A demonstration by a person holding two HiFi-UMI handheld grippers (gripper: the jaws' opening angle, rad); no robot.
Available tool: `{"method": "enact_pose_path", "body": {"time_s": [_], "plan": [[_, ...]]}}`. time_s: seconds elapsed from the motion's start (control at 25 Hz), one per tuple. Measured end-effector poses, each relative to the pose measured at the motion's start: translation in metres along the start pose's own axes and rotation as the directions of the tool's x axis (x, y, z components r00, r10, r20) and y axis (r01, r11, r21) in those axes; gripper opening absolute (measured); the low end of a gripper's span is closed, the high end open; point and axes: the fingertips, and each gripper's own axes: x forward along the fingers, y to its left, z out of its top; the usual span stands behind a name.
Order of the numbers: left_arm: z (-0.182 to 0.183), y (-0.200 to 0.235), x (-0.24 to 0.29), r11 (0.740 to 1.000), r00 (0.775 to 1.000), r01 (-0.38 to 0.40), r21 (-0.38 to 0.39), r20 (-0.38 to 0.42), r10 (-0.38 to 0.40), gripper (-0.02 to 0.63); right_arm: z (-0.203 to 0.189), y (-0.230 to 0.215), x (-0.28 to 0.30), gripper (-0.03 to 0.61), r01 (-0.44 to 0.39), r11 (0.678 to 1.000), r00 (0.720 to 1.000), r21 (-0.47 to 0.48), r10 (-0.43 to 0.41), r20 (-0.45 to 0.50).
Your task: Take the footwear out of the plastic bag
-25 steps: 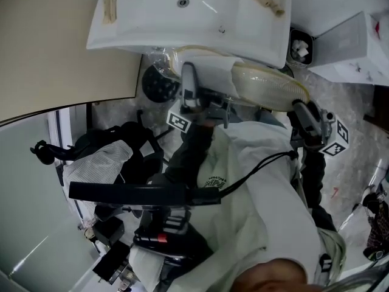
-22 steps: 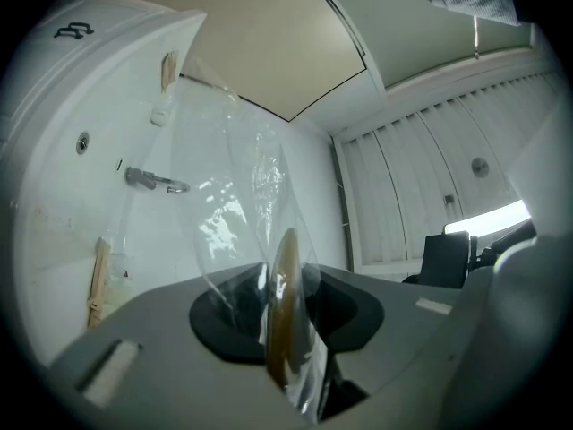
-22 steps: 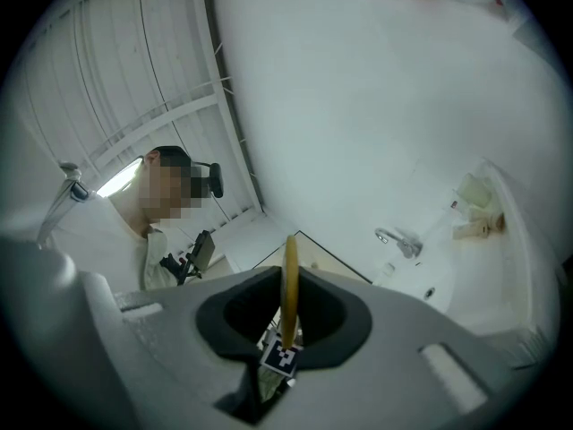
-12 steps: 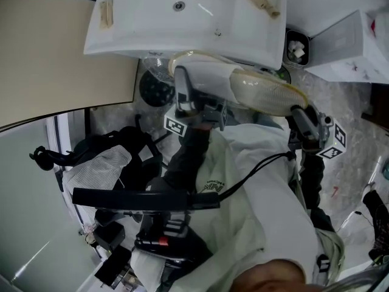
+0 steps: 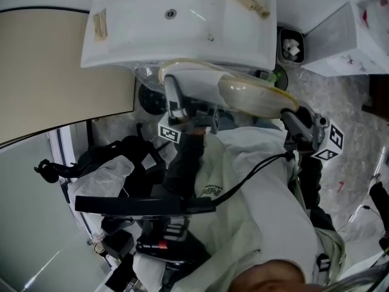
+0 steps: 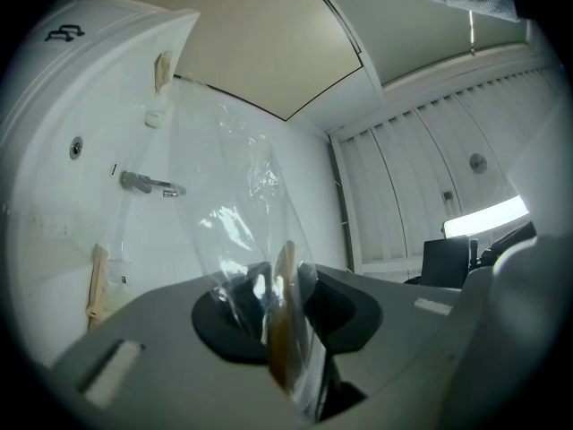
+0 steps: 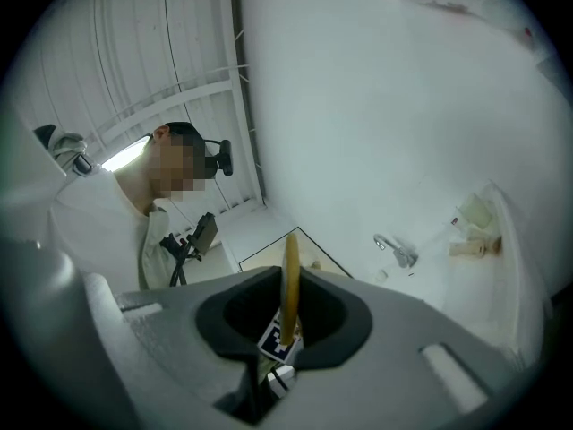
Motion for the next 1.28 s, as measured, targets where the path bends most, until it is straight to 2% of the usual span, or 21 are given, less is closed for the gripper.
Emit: {"method": "enact_pose_path", "body": {"time_s": [0.28, 0.88, 1.04, 1.12, 1.28], "plan": [[0.002, -0.001, -0.003, 1.0, 1.0, 0.003, -0.021, 0.015, -0.003, 0.066, -0.002, 0.003, -0.003, 0.044, -0.026, 0.999, 1.0, 0.032, 0.026, 0.014], [0.009, 0.003, -0.007, 0.999, 0.999, -0.009, -0.053, 0.037, 0.011, 0.052, 0.017, 0.016, -0.007, 0.04, -0.016, 1.0, 0.995, -0.02, 0.018, 0.102], [0.014, 0.006, -0.008, 0.999, 0.999, -0.013, -0.049, 0.048, 0.015, 0.028, 0.027, 0.015, -0.017, 0.04, 0.005, 0.999, 0.991, -0.034, -0.001, 0.136], [0.015, 0.007, -0.008, 0.999, 0.999, -0.017, -0.044, 0.046, 0.019, -0.006, 0.036, 0.017, -0.024, 0.04, 0.017, 0.999, 0.986, -0.043, -0.009, 0.165], [0.015, 0.009, -0.005, 0.999, 0.999, -0.022, -0.036, 0.028, 0.023, -0.008, 0.057, 0.022, -0.037, 0.038, 0.046, 0.996, 0.976, -0.078, -0.028, 0.218]]}}
